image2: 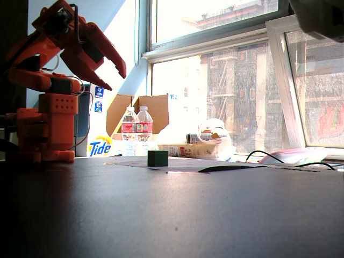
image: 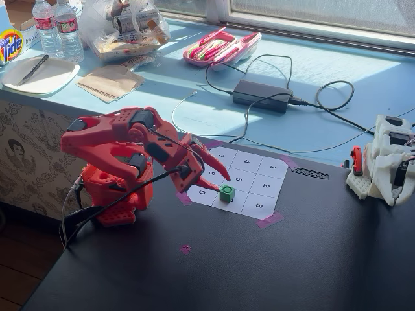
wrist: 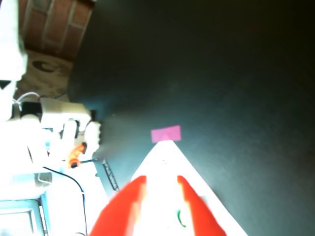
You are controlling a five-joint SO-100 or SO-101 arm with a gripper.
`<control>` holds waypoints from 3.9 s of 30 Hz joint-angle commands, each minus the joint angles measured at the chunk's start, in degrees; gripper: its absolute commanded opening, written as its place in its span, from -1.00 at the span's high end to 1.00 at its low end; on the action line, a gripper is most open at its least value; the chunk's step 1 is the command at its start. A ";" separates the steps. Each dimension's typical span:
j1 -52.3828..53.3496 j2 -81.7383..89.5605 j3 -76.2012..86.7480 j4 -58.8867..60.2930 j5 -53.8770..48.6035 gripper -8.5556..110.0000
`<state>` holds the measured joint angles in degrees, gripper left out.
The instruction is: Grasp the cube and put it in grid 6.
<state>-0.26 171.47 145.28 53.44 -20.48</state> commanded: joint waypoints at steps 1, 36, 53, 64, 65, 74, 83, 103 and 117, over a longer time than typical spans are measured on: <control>3.34 1.14 0.70 6.24 3.34 0.85; 8.26 17.67 28.39 6.24 18.46 0.85; 8.26 17.67 28.39 6.33 18.46 0.85; 8.26 17.67 28.39 6.33 18.46 0.85; 8.26 17.67 28.39 6.33 18.46 0.85; 8.26 17.67 28.39 6.33 18.46 0.85; 8.26 17.67 28.39 6.33 18.46 0.85; 8.26 17.67 28.39 6.33 18.46 0.85; 8.26 17.67 28.48 6.33 18.46 0.85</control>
<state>8.35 189.05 173.67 60.64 -1.49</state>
